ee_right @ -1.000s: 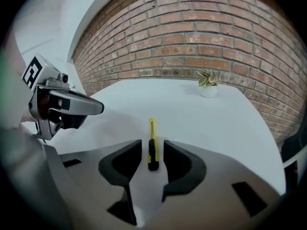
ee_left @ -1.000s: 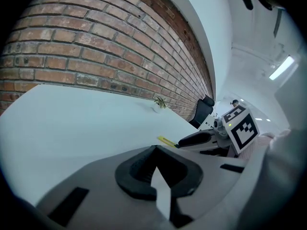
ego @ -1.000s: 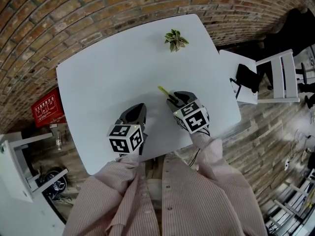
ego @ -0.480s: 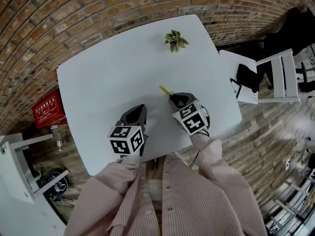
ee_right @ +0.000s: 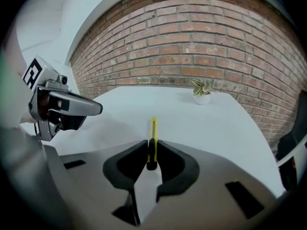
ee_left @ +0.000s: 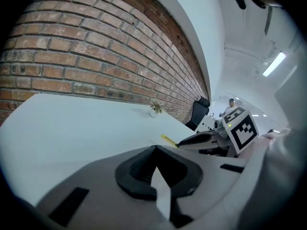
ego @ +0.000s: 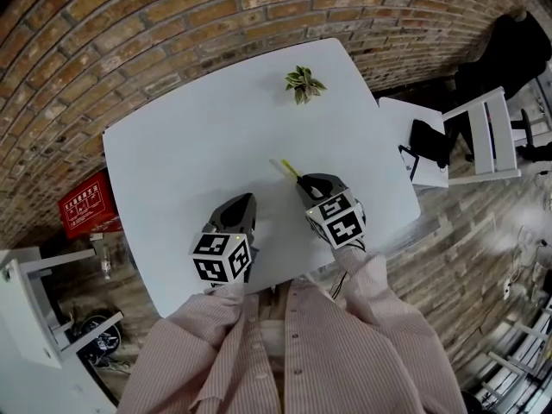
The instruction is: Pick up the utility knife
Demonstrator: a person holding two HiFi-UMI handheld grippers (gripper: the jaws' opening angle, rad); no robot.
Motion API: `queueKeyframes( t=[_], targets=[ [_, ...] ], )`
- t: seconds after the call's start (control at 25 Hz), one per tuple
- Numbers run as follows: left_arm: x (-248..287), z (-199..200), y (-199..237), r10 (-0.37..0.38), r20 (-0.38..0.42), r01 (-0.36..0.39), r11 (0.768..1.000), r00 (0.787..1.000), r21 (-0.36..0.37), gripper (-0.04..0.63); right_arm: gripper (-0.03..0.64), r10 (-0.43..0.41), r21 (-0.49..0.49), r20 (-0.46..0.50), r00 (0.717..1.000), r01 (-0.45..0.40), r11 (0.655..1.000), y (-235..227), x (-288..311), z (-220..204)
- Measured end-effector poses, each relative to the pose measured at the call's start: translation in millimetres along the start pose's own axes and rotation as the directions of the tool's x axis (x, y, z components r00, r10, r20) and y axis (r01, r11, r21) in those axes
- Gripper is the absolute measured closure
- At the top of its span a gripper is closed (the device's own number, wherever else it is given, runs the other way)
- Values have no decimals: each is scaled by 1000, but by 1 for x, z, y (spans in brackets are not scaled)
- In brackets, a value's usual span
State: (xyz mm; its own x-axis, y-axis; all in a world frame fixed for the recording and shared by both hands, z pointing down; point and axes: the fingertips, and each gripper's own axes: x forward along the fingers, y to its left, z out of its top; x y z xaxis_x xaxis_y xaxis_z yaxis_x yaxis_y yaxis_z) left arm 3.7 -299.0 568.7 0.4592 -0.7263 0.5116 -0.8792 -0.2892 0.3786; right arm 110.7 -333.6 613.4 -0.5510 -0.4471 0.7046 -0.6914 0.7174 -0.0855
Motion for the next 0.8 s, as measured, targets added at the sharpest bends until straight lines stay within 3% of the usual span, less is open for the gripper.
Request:
queueKeyframes(
  t=[0.32, 0.8],
  targets=[
    [-17, 22, -8, -53, 92, 49, 998, 994, 43, 603, 552, -37, 68, 159, 987, 27, 997, 7, -24, 19],
    [-44, 61, -21, -91, 216, 67, 991, 972, 115, 603, 552, -87, 182, 383, 920, 17, 983, 11, -70, 57]
  ],
)
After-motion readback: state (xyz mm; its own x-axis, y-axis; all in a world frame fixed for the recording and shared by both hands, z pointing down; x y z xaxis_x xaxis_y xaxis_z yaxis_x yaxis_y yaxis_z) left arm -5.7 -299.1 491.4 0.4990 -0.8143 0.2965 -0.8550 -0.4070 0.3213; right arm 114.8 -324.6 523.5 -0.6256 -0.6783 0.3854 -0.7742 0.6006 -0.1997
